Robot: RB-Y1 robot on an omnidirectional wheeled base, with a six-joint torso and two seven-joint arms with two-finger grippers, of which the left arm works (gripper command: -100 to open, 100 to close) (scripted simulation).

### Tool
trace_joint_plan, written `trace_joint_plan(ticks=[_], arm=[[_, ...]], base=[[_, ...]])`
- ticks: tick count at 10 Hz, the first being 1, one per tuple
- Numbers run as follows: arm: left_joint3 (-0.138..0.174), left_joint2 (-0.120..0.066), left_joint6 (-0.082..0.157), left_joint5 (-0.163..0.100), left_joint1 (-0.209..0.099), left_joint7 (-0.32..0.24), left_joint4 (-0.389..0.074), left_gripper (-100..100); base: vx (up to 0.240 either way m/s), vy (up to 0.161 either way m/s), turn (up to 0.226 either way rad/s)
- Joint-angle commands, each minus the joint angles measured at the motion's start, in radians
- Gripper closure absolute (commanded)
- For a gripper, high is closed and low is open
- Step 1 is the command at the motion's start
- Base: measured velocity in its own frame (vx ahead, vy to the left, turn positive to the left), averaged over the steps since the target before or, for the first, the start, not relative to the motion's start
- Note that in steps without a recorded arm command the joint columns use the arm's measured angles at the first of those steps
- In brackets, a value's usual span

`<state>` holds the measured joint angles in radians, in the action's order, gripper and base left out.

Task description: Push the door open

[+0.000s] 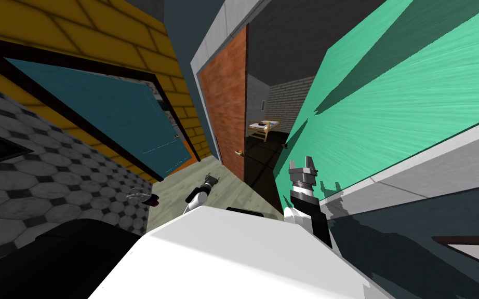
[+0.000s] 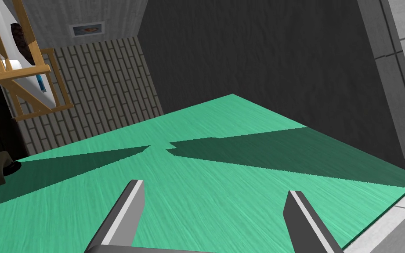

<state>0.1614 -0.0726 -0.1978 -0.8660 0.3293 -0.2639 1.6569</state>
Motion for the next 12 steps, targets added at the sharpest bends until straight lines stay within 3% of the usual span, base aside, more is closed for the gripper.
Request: trace_joint_plan(ticks=[1,3,4,5,6,9,10,11,12], arm=[[0.006,-0.006,-0.033,-0.050,-0.012,-0.019,-0.033,-100],[0.018,-0.005,-0.086,-0.114,-0.031,-0.049,-0.084,-100],[0.018,-0.005,-0.093,-0.127,-0.031,-0.049,-0.084,-100],[0.024,-0.005,-0.122,-0.162,-0.041,-0.064,-0.109,-100],[0.024,-0.005,-0.122,-0.165,-0.041,-0.064,-0.109,-100],[0.043,-0.001,-0.207,-0.276,-0.070,-0.109,-0.185,-100],[0.049,0.000,-0.235,-0.306,-0.079,-0.124,-0.210,-100],[0.049,0.000,-0.241,-0.313,-0.079,-0.124,-0.210,-100],[0.055,0.001,-0.271,-0.343,-0.089,-0.139,-0.235,-100]], base=[[0.053,0.025,-0.002],[0.094,0.035,-0.007],[0.059,0.025,-0.002],[0.047,0.028,-0.003],[0.040,0.020,-0.004],[0.077,0.037,-0.005],[0.114,0.061,-0.007],[0.066,0.027,-0.007],[0.048,0.019,-0.001]])
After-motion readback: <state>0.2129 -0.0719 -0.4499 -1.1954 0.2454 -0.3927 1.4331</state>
